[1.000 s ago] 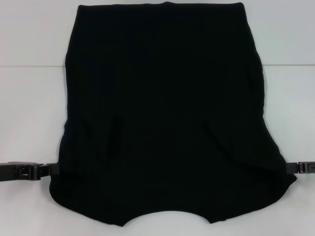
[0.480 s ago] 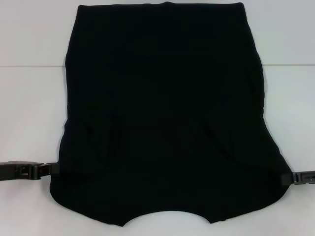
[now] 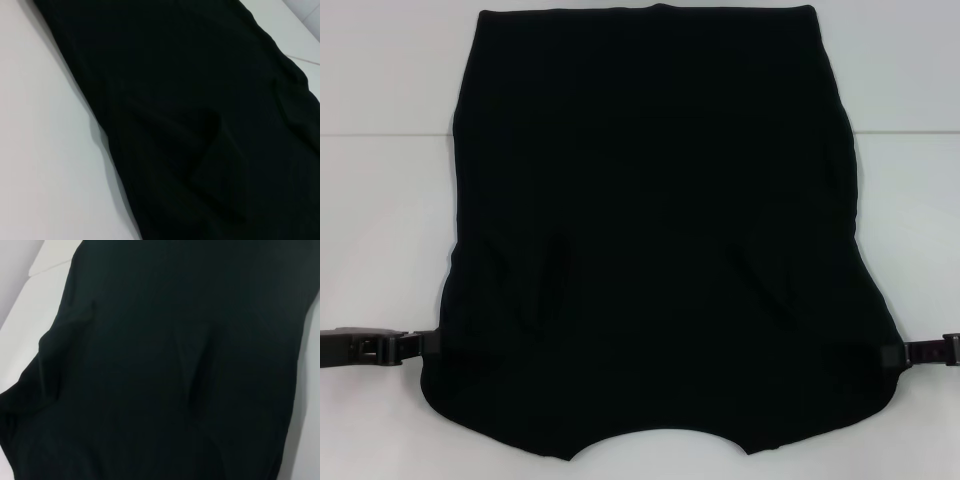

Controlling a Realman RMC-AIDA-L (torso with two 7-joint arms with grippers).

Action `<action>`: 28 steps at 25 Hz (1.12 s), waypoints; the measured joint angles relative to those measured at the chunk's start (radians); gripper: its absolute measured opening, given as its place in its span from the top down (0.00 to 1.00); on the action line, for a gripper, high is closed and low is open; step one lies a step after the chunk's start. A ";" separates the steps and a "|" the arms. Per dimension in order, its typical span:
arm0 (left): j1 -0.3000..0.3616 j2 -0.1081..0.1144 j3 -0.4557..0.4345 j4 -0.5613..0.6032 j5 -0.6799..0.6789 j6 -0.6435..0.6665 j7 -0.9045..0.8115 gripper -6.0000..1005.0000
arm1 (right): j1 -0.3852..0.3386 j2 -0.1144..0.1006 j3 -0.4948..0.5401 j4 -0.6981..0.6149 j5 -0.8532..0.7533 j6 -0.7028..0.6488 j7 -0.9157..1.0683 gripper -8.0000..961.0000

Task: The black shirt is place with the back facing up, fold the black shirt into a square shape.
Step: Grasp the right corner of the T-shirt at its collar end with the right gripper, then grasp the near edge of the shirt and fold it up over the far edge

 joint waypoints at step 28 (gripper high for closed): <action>0.041 0.005 -0.068 0.028 0.005 0.245 -0.023 0.97 | -0.143 -0.024 0.127 -0.086 0.000 -0.132 -0.150 0.95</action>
